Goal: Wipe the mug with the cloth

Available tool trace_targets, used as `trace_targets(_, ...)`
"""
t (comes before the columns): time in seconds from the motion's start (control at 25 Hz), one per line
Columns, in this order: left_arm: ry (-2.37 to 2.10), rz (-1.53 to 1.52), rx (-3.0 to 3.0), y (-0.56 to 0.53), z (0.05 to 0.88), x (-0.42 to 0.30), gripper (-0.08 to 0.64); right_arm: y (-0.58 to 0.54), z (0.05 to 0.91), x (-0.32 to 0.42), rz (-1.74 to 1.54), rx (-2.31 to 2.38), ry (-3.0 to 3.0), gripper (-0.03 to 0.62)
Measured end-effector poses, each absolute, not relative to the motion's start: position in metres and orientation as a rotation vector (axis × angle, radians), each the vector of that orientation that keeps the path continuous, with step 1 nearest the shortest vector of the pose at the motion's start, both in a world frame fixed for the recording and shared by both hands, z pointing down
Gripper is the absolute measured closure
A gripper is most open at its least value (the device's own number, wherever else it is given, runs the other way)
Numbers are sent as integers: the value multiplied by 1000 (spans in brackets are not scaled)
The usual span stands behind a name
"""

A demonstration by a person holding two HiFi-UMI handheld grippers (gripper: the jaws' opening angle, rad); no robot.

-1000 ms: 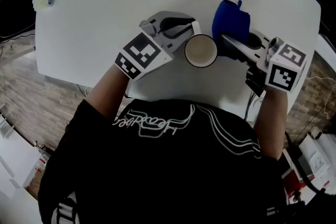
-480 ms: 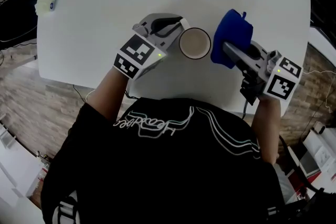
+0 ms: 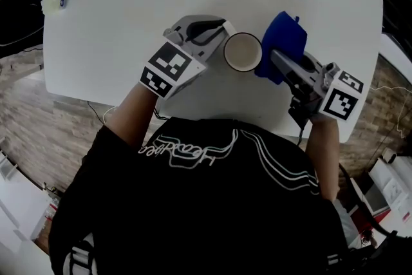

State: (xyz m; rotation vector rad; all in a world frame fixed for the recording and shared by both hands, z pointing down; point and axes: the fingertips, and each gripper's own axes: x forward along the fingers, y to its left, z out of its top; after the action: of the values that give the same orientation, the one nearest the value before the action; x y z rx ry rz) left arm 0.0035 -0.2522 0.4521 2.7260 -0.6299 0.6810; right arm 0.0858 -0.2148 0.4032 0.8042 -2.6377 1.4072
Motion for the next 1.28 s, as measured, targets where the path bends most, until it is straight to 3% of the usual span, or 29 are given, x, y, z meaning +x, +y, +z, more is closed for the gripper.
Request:
trace_targets(0.8,-674,812,2791,-244,449,0,517,-217,464,80,1505,914,-2280,541)
trace_targets(1.28,-788,815,2719,-229,448,-14,517,-195,433,97,1494,1020,-2363,541)
